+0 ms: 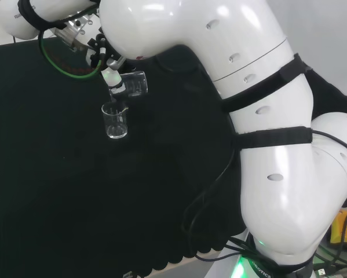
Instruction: Pour the water from the handheld beaker into the one on the table.
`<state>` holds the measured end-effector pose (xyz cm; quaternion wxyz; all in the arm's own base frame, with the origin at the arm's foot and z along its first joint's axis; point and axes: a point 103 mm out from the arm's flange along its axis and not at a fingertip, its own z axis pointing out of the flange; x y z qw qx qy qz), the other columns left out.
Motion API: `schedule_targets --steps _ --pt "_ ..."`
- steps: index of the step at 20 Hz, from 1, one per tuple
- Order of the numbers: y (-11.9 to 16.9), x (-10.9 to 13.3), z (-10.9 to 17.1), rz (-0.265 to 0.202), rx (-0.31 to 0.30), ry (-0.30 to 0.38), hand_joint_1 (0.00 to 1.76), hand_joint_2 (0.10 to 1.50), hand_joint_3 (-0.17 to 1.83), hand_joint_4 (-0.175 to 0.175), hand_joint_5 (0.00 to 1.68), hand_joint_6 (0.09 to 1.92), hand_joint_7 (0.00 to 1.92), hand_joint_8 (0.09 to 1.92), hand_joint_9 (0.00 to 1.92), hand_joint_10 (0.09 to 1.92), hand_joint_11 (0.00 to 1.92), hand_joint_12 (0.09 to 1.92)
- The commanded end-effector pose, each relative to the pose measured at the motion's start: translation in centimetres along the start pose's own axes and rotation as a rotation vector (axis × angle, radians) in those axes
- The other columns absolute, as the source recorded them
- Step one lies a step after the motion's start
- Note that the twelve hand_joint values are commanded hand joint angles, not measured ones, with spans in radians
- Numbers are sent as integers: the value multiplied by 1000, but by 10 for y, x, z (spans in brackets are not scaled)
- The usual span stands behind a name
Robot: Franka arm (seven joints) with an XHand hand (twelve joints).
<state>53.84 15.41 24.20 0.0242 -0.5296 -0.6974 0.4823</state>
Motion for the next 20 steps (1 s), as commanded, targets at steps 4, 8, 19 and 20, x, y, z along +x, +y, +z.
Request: schedule_targets --steps 4,8,19,20 --pt "-8 -21 8 -46 -144 162 1155 609 704 126 1338 577 1454 339 1450 108 1065 919" --pt "-9 -35 16 -59 -205 230 1155 609 703 127 1337 577 1453 340 1449 108 1064 919" --pt "-2 -59 39 -84 -294 369 1154 610 702 131 1336 579 1452 343 1449 108 1060 919" --pt "-1 -61 40 -85 -300 376 1154 610 702 131 1336 580 1452 343 1449 108 1059 919"
